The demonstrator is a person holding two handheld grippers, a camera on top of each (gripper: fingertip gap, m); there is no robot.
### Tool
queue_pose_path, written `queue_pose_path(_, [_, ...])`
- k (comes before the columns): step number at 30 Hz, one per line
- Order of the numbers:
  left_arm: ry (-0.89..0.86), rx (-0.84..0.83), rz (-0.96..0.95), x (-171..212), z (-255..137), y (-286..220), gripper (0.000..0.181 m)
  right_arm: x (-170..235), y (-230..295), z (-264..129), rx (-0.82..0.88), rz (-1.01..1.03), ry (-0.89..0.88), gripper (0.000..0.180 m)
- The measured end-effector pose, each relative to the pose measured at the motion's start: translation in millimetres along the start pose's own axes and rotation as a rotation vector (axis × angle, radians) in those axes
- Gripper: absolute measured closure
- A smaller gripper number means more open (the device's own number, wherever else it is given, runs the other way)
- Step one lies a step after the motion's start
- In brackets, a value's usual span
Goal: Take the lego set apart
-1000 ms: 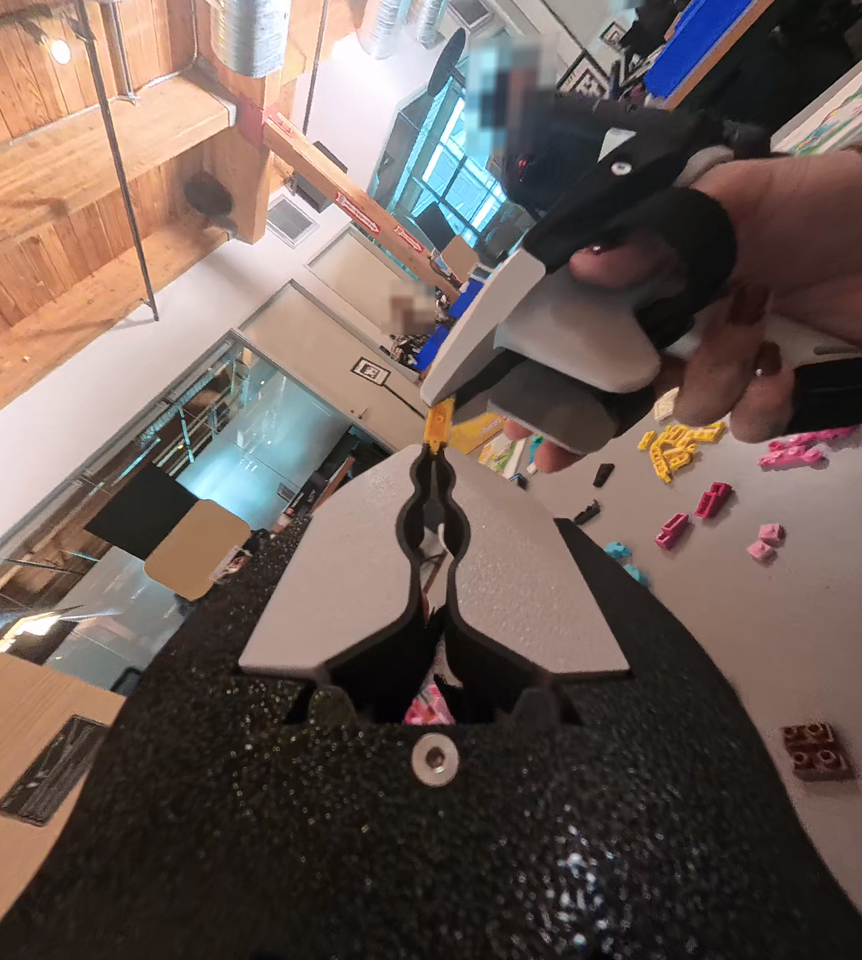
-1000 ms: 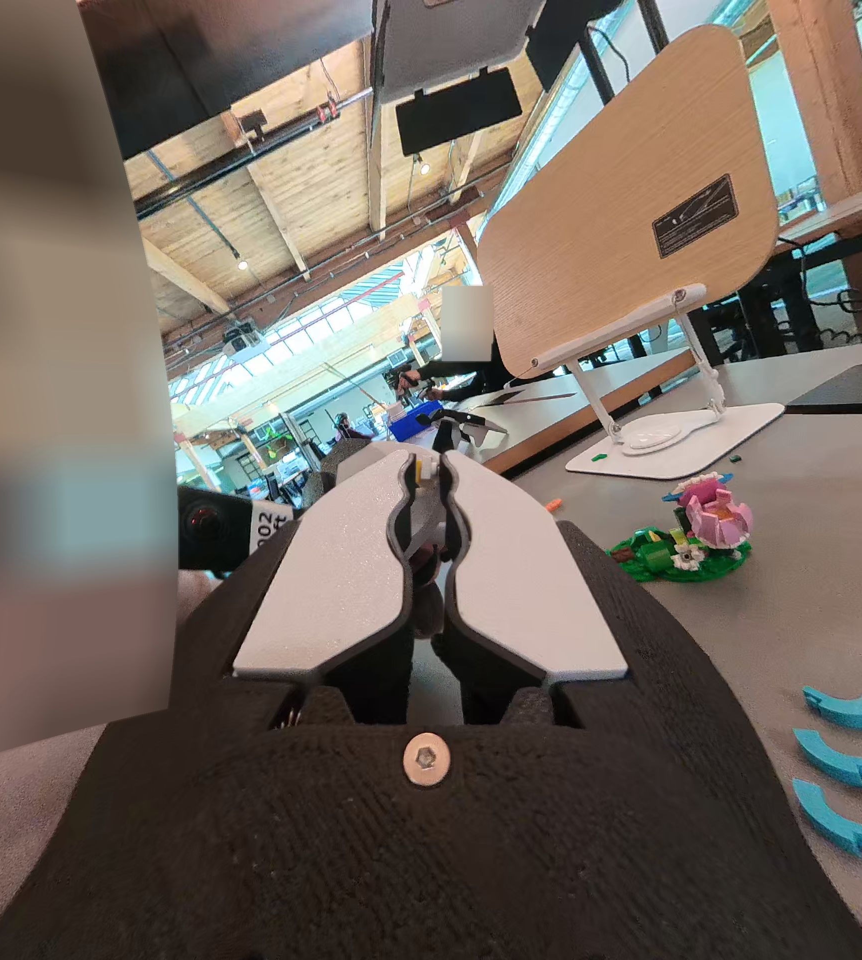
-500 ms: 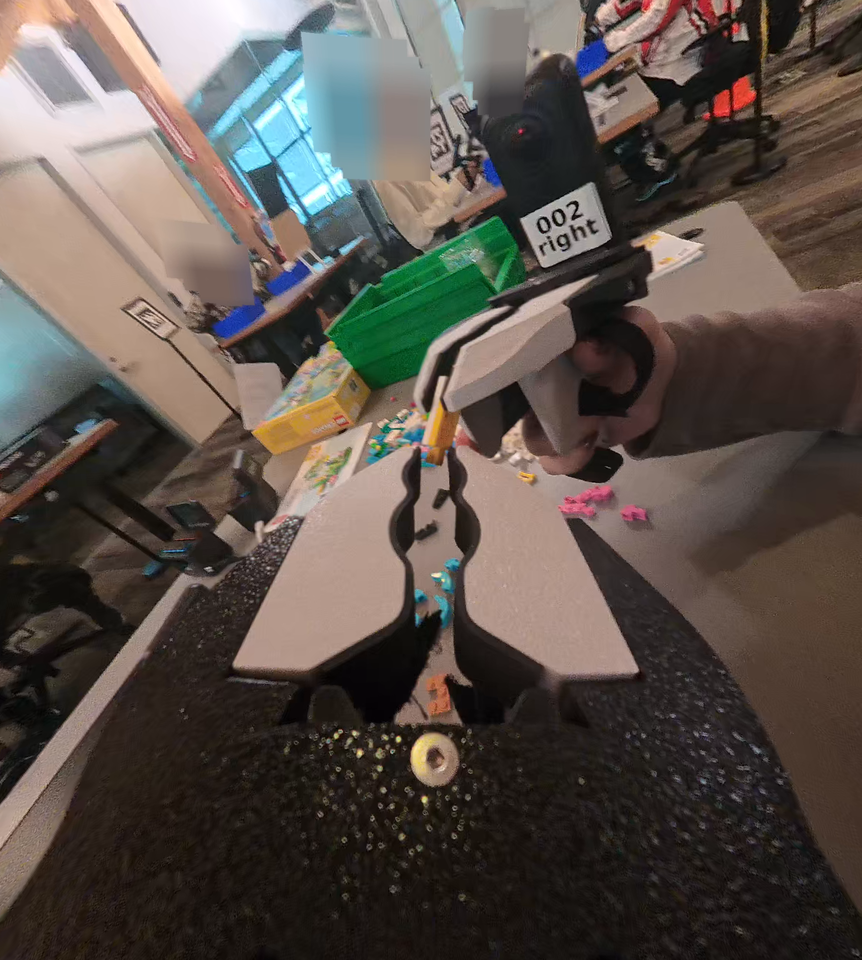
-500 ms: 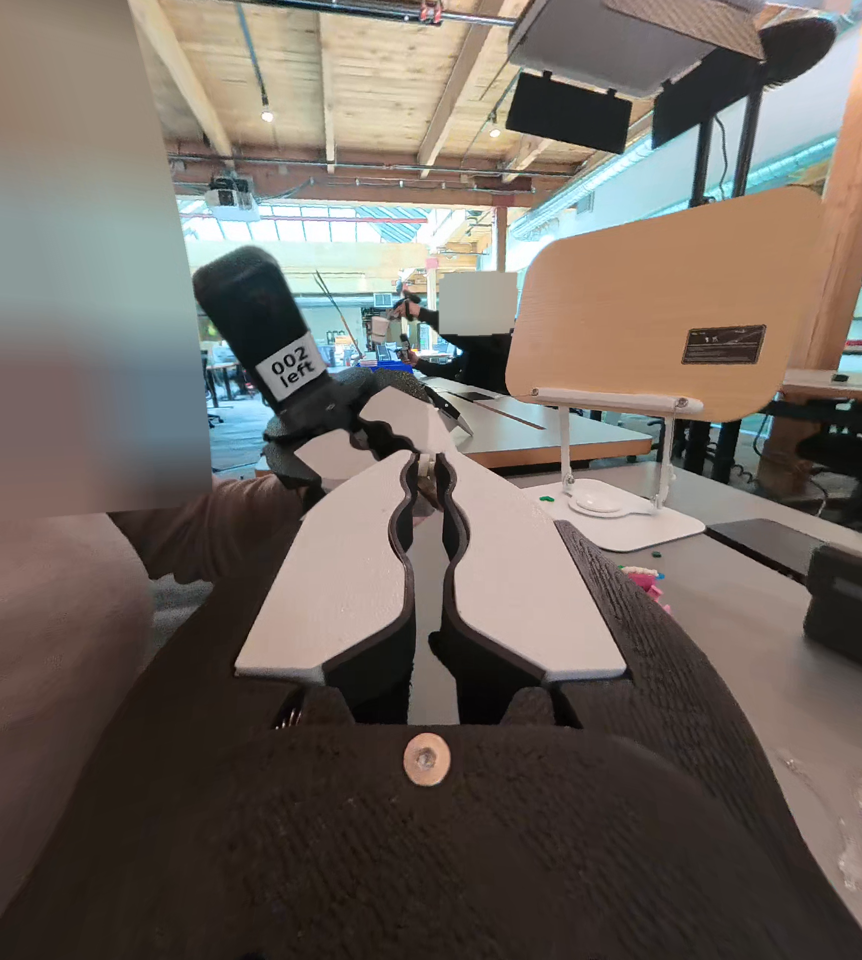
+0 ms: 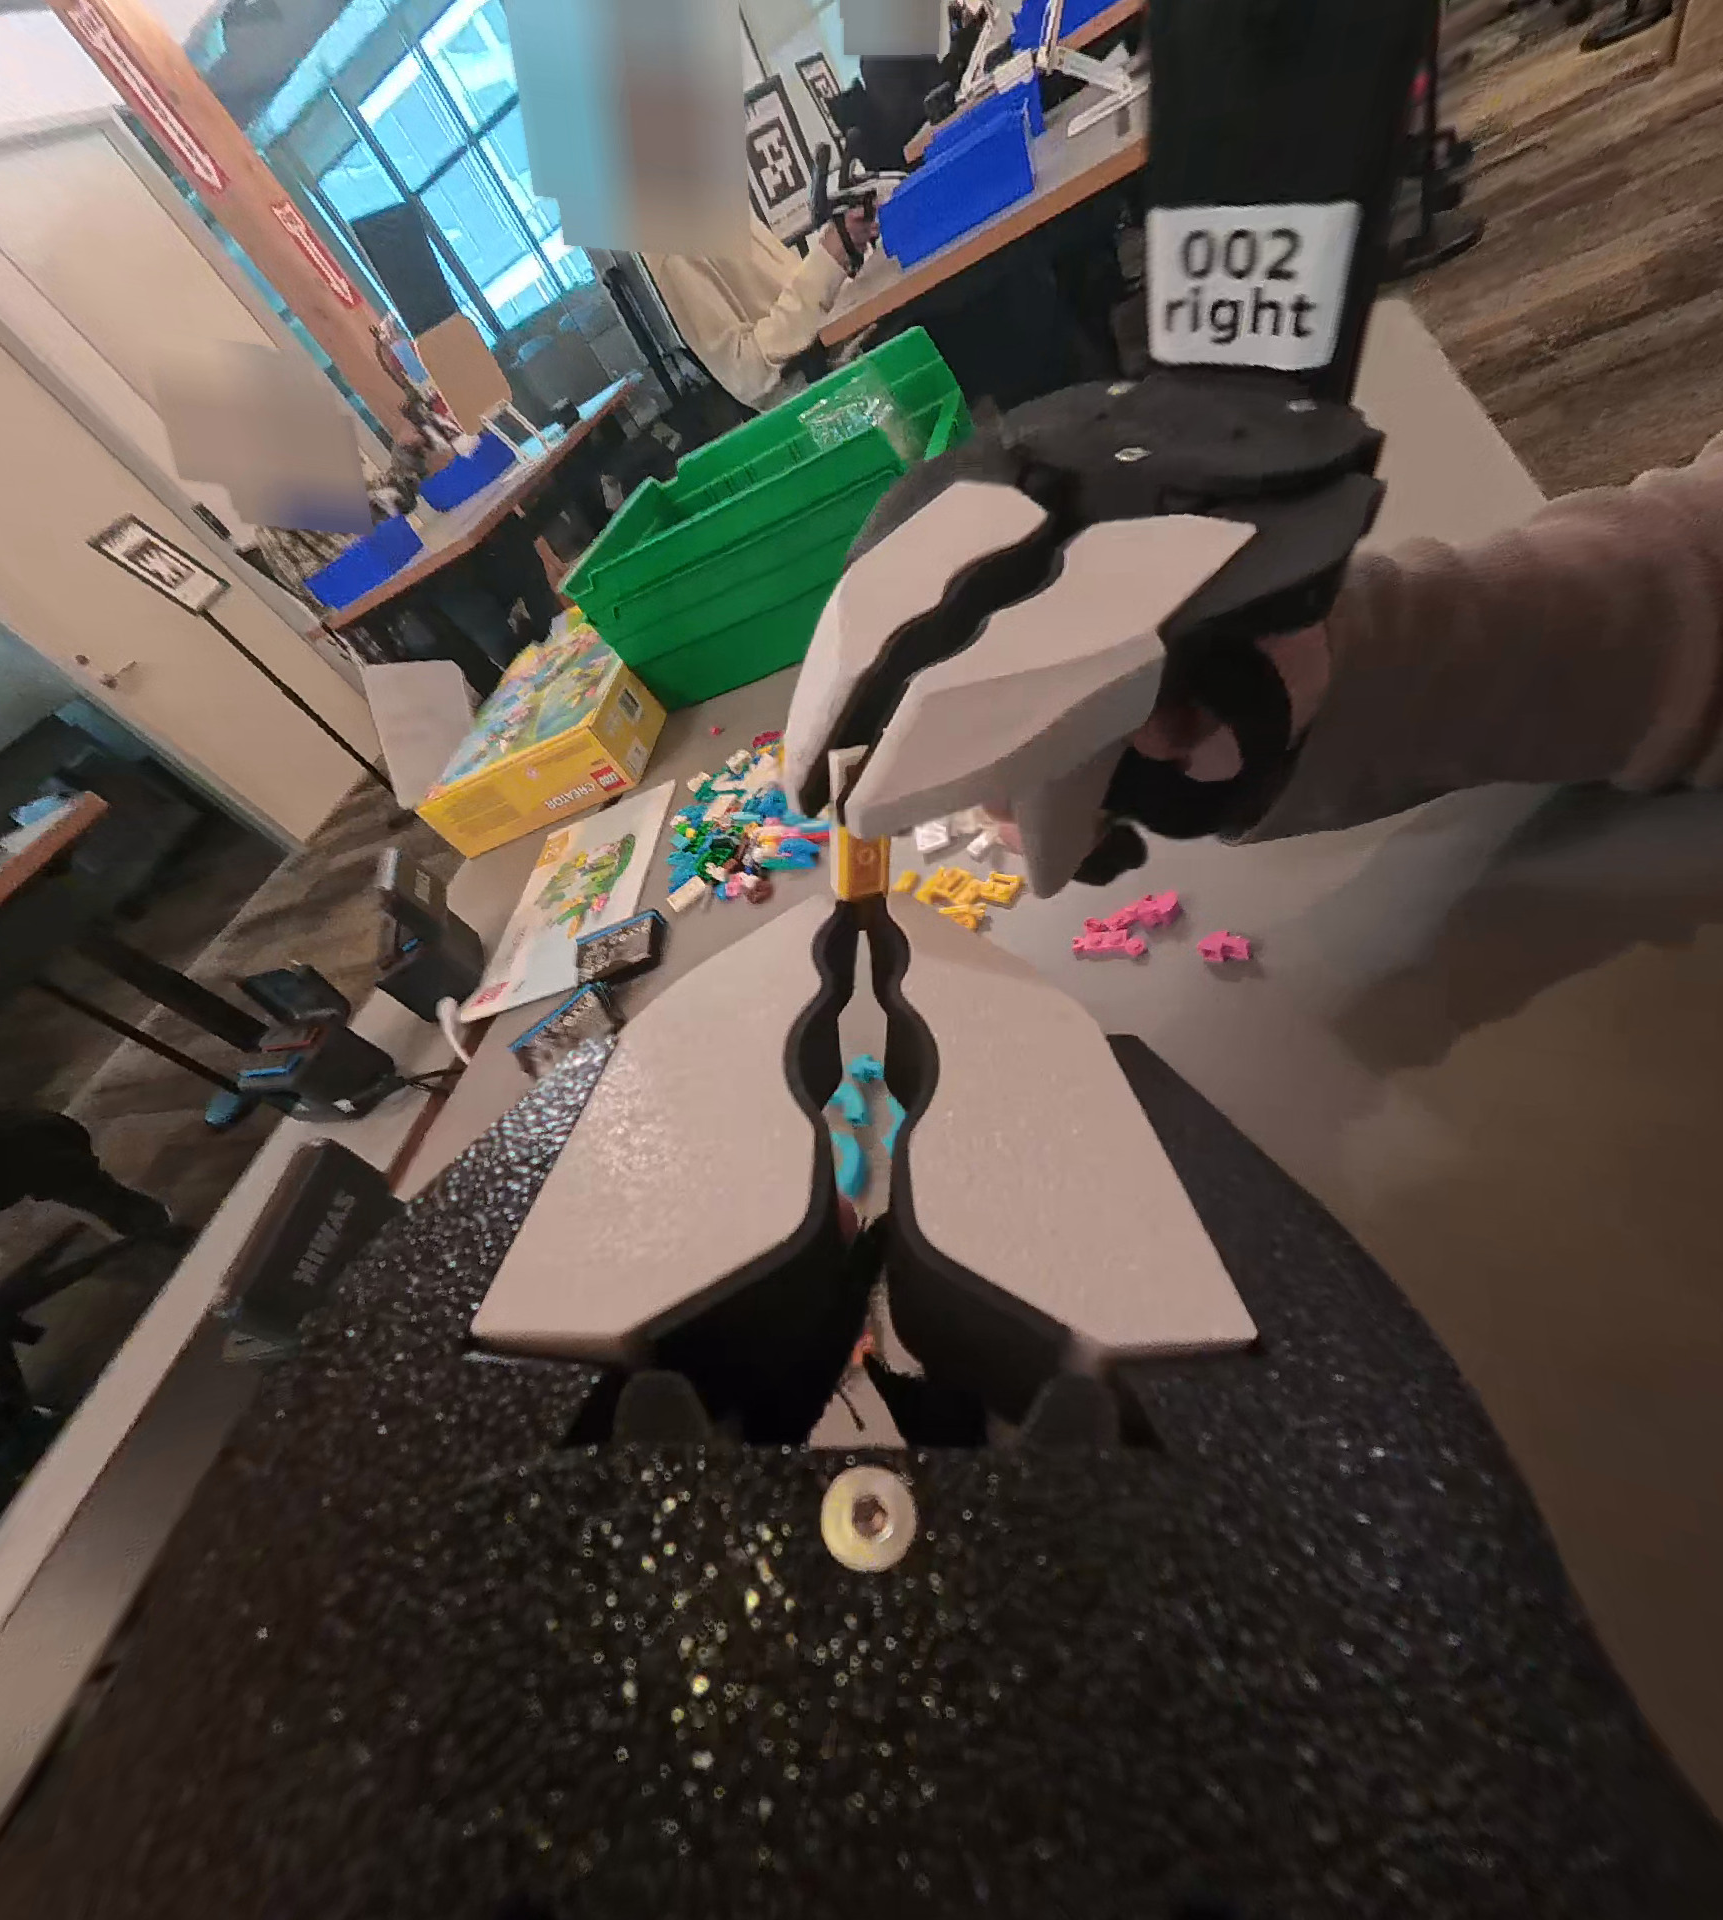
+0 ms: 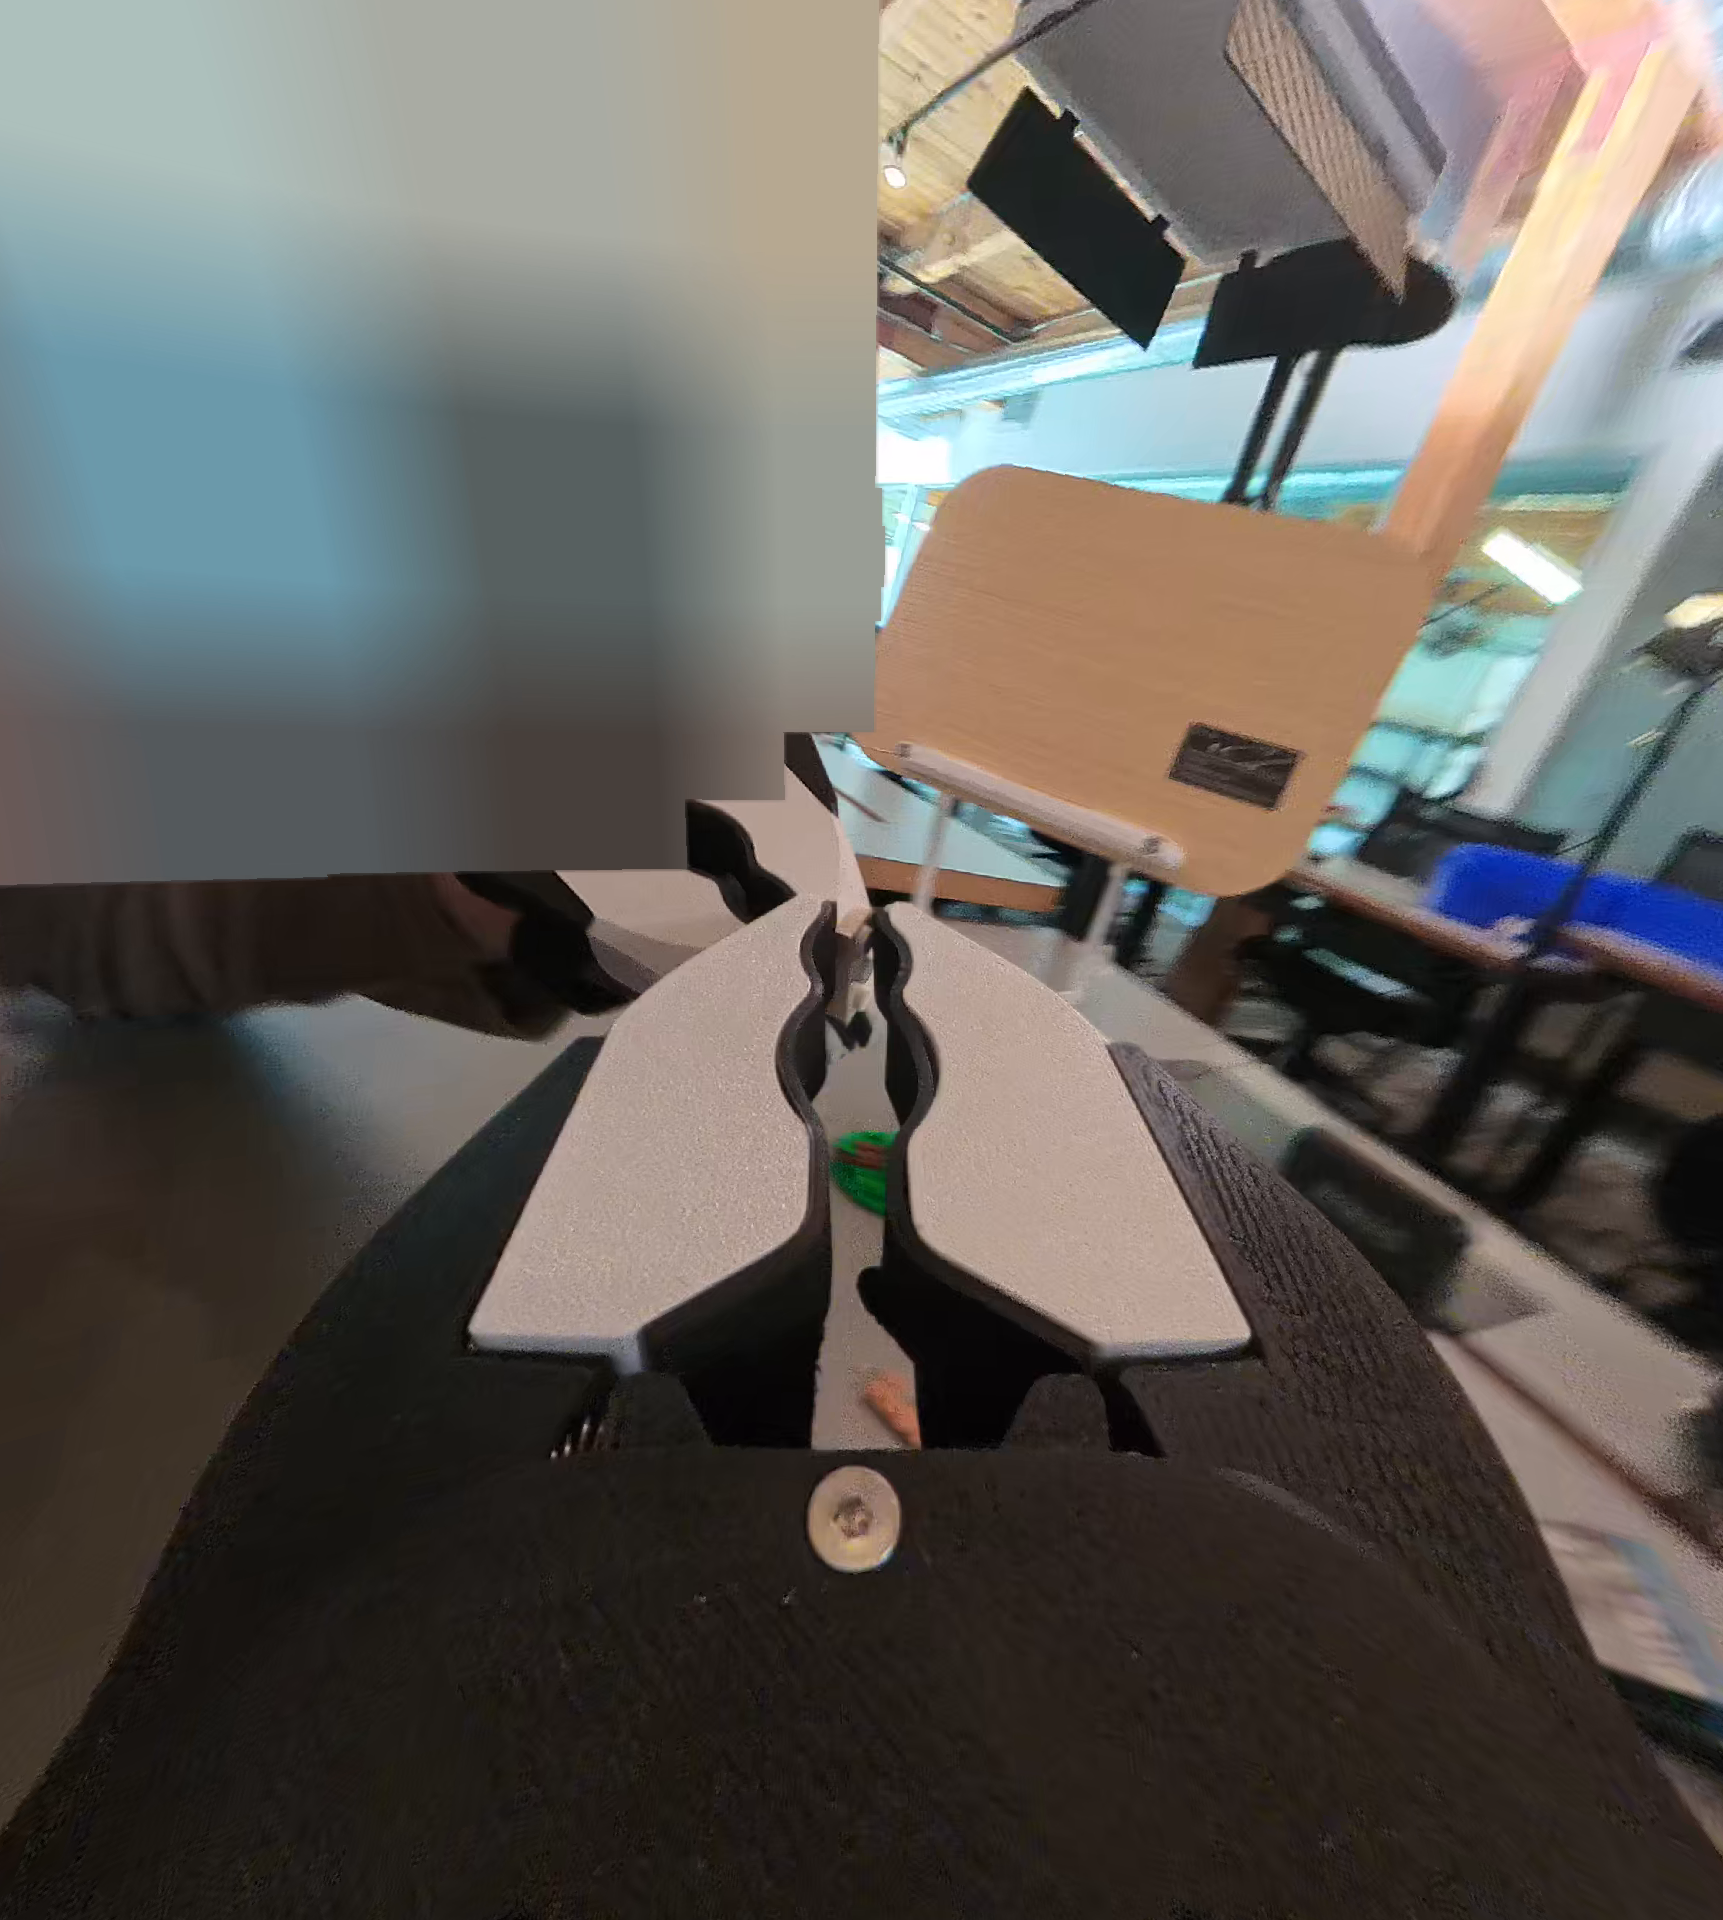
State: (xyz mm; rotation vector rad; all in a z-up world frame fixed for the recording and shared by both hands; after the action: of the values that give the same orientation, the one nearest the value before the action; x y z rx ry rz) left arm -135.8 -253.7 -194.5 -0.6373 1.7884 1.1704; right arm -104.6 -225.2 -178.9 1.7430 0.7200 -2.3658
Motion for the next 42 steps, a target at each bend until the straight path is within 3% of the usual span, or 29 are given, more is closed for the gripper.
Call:
queue_pose_path(3, [-0.013,-0.044,0.111,-2,-1,0,0.179,1,-3,-4,-0.074,0.217,-0.045,0.174])
queue_pose_path(13, [0.018,-0.143,0.236,1,0,4,0.179,-4,-13,-9,-0.119,0.51,-0.166,0.169])
queue_pose_path(18, [0.028,-0.203,0.242,2,0,10,0.179,3,-14,-9,-0.082,0.499,-0.114,0.163])
queue_pose_path(20, [0.027,-0.209,0.265,1,0,9,0.179,4,-15,-9,-0.064,0.496,-0.119,0.173])
queue_pose_path(27, [0.059,-0.248,0.364,2,1,8,0.179,7,-11,-7,-0.09,0.518,-0.102,0.174])
queue_pose_path(33, [0.042,-0.256,0.377,-2,0,5,0.179,5,-14,-9,0.012,0.331,-0.062,0.177])
queue_pose_path(38, [0.018,-0.185,0.207,2,3,4,0.179,7,-16,-8,0.161,0.029,0.045,0.178])
queue_pose_path(42, [-0.027,-0.099,0.032,7,4,3,0.179,11,-17,-9,0.169,-0.049,0.109,0.179])
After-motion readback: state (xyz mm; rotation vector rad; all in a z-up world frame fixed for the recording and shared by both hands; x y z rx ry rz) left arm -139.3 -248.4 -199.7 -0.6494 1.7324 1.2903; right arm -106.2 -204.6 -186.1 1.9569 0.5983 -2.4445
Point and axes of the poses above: each gripper's, where its closed fingertips meet, z out along the fingers, x out of its underside, y = z × x across the jaws, the point moved 3 cm from there along -z, back along the fingers, and after that the axes turned 2 degrees about -y, right-handed, at the moved point
